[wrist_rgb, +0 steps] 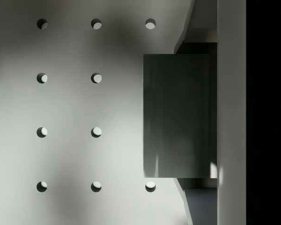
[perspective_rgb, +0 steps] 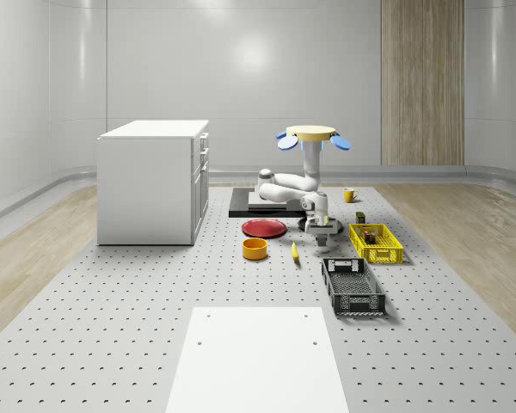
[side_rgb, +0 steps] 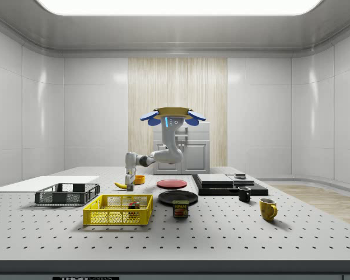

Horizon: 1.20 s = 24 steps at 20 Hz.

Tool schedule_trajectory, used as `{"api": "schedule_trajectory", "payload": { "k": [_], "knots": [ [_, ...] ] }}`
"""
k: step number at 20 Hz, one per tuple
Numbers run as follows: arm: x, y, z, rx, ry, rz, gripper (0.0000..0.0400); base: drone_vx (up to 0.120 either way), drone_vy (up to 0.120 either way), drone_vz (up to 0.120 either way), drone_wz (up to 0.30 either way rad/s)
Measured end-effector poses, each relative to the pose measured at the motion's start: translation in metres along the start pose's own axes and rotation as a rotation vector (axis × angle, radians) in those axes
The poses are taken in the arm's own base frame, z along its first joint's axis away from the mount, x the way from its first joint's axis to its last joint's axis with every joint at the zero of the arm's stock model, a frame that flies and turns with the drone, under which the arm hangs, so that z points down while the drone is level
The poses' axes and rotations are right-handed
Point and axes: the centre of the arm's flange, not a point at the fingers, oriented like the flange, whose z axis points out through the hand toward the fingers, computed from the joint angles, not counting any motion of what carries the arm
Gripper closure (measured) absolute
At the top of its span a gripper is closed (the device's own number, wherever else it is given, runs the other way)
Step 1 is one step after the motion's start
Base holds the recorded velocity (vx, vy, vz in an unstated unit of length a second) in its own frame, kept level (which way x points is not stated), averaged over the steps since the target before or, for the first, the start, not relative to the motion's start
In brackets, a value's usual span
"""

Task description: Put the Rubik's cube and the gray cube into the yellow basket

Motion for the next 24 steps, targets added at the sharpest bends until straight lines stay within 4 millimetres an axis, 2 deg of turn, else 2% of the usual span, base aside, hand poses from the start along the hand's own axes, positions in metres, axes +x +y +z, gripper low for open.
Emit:
{"api": "schedule_trajectory", "payload": {
  "k": [6,13,16,24],
  "knots": [
    [0.0,0.0,-0.016,0.0,0.0,0.0,0.015,0.0,0.0,0.12,0.0],
    [0.0,0.0,-0.021,0.0,0.0,0.0,0.015,0.114,0.0,0.034,0.0],
    [0.0,0.0,-0.022,0.0,0.0,0.0,0.015,0.013,0.0,0.107,0.0],
    [0.0,0.0,-0.023,0.0,0.0,0.0,0.015,0.0,0.11,0.0,0.0]
  ]
}}
